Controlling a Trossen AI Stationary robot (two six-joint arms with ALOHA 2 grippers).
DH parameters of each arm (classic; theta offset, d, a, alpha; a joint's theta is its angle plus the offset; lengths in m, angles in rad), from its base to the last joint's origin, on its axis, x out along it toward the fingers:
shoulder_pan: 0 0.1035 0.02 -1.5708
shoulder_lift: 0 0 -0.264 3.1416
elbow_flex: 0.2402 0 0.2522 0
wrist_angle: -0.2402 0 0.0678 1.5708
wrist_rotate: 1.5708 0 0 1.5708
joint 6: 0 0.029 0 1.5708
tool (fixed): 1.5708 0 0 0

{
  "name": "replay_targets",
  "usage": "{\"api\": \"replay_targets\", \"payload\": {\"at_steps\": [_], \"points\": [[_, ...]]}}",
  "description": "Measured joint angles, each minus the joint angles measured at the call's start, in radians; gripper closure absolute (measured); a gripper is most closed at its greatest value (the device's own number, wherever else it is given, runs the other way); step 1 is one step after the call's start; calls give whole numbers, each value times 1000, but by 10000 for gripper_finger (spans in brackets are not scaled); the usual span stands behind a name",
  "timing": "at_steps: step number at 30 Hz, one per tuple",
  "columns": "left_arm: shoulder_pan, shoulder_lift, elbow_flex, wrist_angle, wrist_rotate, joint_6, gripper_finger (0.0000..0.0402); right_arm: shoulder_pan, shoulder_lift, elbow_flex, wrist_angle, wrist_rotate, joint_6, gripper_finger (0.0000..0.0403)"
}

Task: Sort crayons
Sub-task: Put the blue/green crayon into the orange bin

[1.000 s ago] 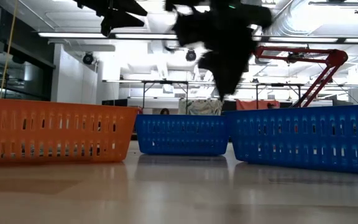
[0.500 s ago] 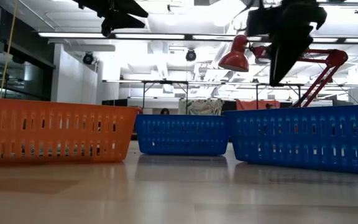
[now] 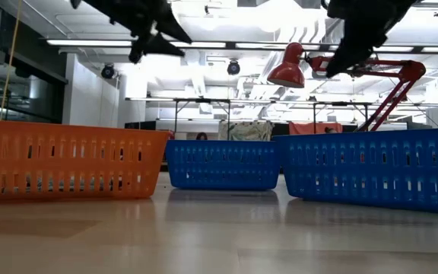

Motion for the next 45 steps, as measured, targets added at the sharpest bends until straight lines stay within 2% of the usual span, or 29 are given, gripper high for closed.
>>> {"api": "replay_targets", "payload": {"at_steps": [2,7,9,12,20,28,36,40,45], "points": [[41,61,65,-94,2,-28,248,-30,-7,-6,58,-5,-29,218],[195,256,245,-484,74,-11,248,-91,3,-7,132,-21,-28,218],[248,331,286,-620,78,19,248,-113,7,-8,134,-26,8,218],[312,409,295,-721,81,54,248,-138,20,-8,142,-26,107,218],[417,565,295,-722,76,166,248,-163,81,-8,229,-26,280,218],[425,652,295,-711,72,195,248,-163,151,-8,261,-35,356,218],[372,682,295,-709,10,175,248,-162,188,-8,261,-96,335,218],[352,682,295,-695,-41,146,248,-162,188,-8,261,-98,303,218],[342,682,281,-689,-48,141,248,-162,188,-8,261,-97,278,218]]}}
